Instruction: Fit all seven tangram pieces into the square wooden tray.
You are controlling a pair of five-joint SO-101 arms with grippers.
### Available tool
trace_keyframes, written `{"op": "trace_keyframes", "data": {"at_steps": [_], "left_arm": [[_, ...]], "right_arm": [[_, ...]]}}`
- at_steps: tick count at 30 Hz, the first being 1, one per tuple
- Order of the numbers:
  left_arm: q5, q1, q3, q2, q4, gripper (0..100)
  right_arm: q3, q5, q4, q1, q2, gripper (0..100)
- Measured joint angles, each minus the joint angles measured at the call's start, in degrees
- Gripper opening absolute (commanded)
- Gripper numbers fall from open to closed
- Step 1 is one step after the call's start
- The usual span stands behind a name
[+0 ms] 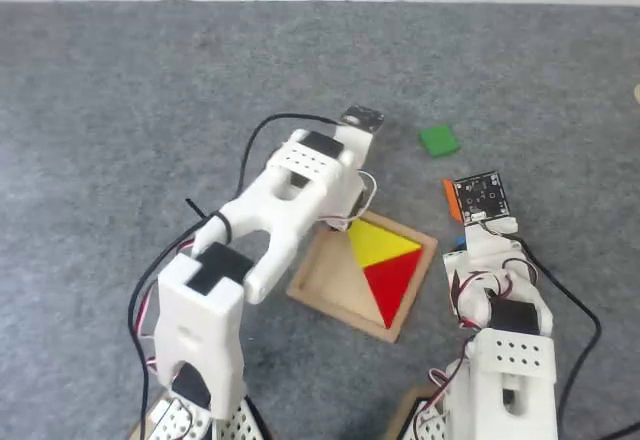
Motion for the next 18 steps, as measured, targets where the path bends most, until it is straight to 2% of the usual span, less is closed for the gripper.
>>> {"op": "trace_keyframes", "data": {"at_steps": [8, 14, 16, 18], "left_arm": [[0.35, -11.60, -5.45, 0.97, -0.09, 1], [8.00, -14.33, -8.88, 1.41, -0.09, 2], [10.64, -14.51, -9.67, 1.41, -0.09, 5], [13.19, -14.86, -10.29, 1.41, -0.09, 12]], "right_arm": [[0.00, 0.00, 0.00, 0.00, 0.00, 4.3], [0.00, 0.00, 0.00, 0.00, 0.00, 4.3], [0.00, 0.00, 0.00, 0.00, 0.00, 4.3], [0.00, 0.00, 0.00, 0.00, 0.00, 4.3]]}}
